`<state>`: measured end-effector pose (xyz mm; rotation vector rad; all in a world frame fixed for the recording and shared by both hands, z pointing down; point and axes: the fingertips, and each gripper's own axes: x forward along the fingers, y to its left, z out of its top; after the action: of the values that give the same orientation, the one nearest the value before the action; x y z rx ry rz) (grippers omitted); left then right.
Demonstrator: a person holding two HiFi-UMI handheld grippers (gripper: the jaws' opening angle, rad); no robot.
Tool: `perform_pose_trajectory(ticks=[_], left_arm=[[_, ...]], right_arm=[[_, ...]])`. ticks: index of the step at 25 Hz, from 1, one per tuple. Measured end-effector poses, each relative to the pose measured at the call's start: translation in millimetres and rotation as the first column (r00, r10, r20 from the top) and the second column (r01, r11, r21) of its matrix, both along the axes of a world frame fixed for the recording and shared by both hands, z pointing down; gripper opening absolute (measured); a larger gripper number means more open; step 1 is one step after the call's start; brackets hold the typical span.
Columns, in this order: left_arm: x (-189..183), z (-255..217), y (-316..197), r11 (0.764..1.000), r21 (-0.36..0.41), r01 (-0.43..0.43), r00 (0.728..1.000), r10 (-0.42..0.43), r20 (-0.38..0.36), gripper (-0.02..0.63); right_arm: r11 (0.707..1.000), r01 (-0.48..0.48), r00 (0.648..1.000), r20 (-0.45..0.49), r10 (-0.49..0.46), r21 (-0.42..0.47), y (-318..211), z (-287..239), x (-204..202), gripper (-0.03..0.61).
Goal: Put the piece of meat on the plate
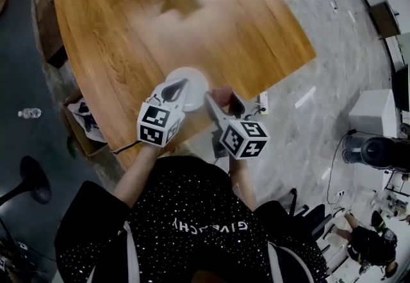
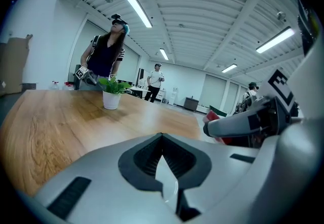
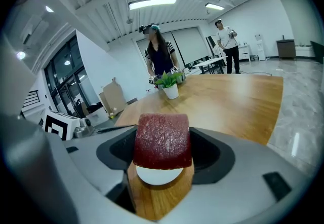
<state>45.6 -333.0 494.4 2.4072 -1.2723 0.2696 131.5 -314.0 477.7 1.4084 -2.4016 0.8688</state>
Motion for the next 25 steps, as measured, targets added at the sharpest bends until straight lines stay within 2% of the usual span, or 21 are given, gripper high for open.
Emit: perform_pose_trajectory(ticks=[8,15,19,25], left_arm=[[-13.6,13.9,-29.6,0.996,-0.019,0.083,0.997,-0.083,0.005,0.006],[-30.1,25.9,-42.6,0.988,-0.039,0.151,0.988,-0.151,0.010,0.006],[-40.7,34.2,-45.5,0.984,-0.054,0.171,0.985,-0.170,0.020,0.006],[-45.0,53.9,-38.8,0.985,-0.072,0.156,0.986,-0.151,0.071,0.006]], right_arm=[[0.993,0.112,0.993,-0.040,-0.114,-0.046,-32.5,23.8,-15.4,0.308],[0.967,0.231,0.969,-0.065,-0.238,-0.104,-45.8,45.1,-42.2,0.308],[0.942,0.292,0.945,-0.103,-0.311,-0.163,-44.6,67.7,-59.4,0.308],[0.889,0.392,0.873,-0.210,-0.441,-0.237,-38.1,96.9,-77.9,0.308]])
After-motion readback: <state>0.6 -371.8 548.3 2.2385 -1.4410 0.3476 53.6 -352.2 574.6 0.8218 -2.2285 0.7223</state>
